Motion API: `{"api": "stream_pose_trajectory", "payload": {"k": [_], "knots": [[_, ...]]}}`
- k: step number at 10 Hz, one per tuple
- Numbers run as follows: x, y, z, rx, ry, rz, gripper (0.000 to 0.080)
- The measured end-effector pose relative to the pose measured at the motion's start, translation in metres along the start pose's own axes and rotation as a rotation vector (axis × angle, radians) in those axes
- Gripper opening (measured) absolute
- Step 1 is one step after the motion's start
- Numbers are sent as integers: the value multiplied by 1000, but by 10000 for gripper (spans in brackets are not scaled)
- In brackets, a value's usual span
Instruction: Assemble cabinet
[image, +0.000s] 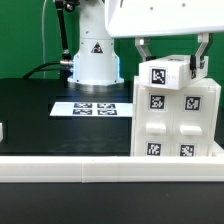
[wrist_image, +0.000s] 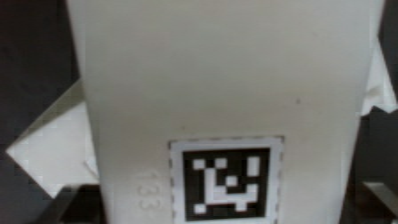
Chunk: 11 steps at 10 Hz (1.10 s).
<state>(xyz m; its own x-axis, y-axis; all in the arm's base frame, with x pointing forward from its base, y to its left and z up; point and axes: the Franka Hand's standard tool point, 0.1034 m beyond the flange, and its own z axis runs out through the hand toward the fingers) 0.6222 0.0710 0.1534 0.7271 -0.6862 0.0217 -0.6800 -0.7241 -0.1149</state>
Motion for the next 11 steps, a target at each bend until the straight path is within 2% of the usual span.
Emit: {"api": "stream_pose_trajectory", "payload": {"k": [5,11], "knots": [[-1,4,0,-11,-9,325,560],[-4,4,1,-7,-2,945,560]]}}
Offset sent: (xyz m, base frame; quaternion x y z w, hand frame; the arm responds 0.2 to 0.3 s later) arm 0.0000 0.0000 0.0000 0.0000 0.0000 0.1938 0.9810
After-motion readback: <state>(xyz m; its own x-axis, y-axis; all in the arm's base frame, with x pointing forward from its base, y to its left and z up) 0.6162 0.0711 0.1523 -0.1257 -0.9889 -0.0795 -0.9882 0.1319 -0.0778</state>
